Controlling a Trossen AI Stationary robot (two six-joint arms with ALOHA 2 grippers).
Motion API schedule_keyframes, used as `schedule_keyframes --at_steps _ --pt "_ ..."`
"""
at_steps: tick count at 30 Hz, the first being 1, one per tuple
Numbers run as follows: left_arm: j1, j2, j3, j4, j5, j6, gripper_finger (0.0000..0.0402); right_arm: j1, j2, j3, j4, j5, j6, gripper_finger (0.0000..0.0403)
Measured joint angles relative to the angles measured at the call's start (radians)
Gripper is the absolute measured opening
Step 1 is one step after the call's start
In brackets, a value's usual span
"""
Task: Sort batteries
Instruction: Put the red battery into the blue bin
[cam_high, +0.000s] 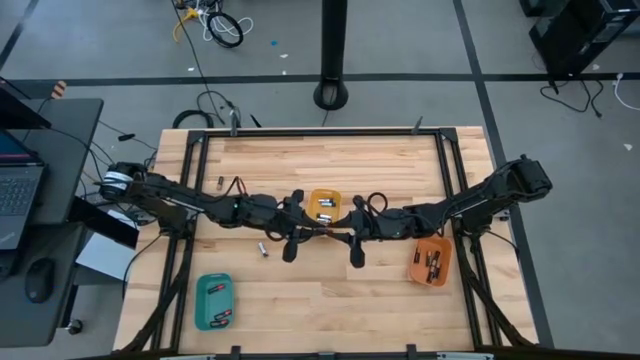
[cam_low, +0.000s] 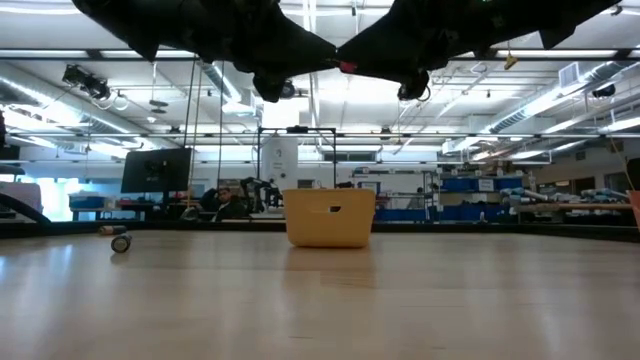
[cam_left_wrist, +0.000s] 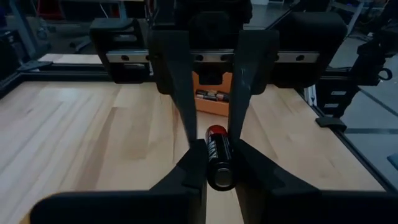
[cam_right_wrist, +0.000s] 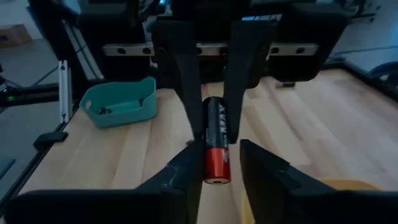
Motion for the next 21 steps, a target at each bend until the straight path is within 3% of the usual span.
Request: schedule_keyframes --at_steps 6,13,17,21 --pt "-0.007 -0.083 0.0 -0.118 0.019 0.026 0.0058 -0.001 -0.047 0.0 0.011 0.041 -0.034 0.0158" --pt "-0.093 -0.238 -0.001 -0.469 0.018 0.006 0.0058 -0.002 -0.122 0.0 -0.042 0.083 -0.076 0.0174" --pt "-0.201 -0.338 -0.001 -0.746 0.023 -0.117 0.0058 -0.013 -0.123 0.0 -0.051 0.083 -0.076 0.0166" --pt "-0.336 -0.398 -0.001 -0.928 0.063 -0.336 0.0058 -0.027 -0.112 0.0 -0.056 0.083 -0.075 0.0162"
